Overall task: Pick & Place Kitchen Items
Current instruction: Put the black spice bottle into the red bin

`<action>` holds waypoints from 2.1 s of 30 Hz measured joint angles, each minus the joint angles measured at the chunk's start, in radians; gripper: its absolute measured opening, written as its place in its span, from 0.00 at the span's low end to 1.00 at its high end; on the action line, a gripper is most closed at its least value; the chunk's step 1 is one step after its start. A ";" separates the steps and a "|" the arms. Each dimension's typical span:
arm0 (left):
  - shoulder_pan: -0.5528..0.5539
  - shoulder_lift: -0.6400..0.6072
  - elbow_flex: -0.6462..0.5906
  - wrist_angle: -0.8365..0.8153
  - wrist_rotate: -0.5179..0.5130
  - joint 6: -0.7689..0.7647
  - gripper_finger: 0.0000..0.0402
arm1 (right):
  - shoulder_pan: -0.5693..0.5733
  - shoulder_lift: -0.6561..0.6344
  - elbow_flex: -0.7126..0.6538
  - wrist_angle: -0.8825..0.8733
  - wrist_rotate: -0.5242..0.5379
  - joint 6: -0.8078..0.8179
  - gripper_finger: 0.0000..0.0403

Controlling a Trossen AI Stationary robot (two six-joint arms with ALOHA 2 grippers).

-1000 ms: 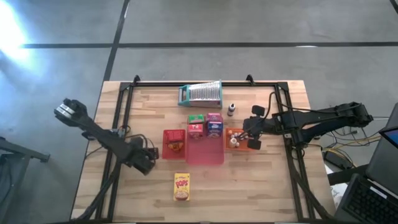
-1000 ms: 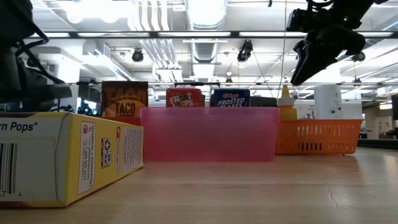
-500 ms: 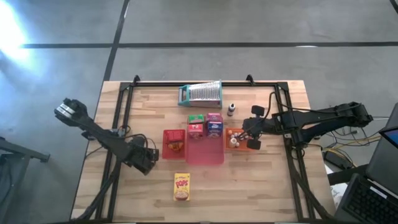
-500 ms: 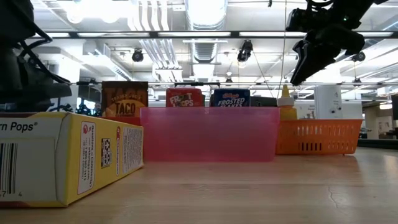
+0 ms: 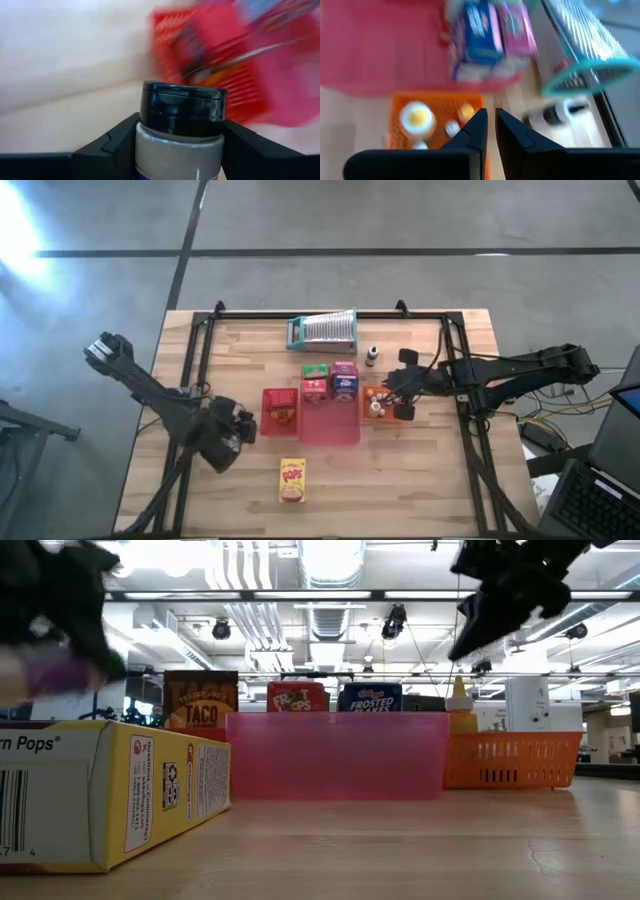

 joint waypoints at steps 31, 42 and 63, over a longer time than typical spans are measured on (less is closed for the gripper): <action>0.011 0.052 0.218 1.056 -0.403 1.666 0.57 | 0.498 0.000 -0.015 0.480 0.061 0.076 0.02; 0.219 0.188 0.218 1.517 0.138 2.025 0.57 | 0.646 0.090 -0.015 0.607 0.286 0.126 0.02; 0.329 0.397 0.262 1.918 0.415 2.184 0.57 | 0.602 0.184 -0.003 0.935 0.386 -0.119 0.37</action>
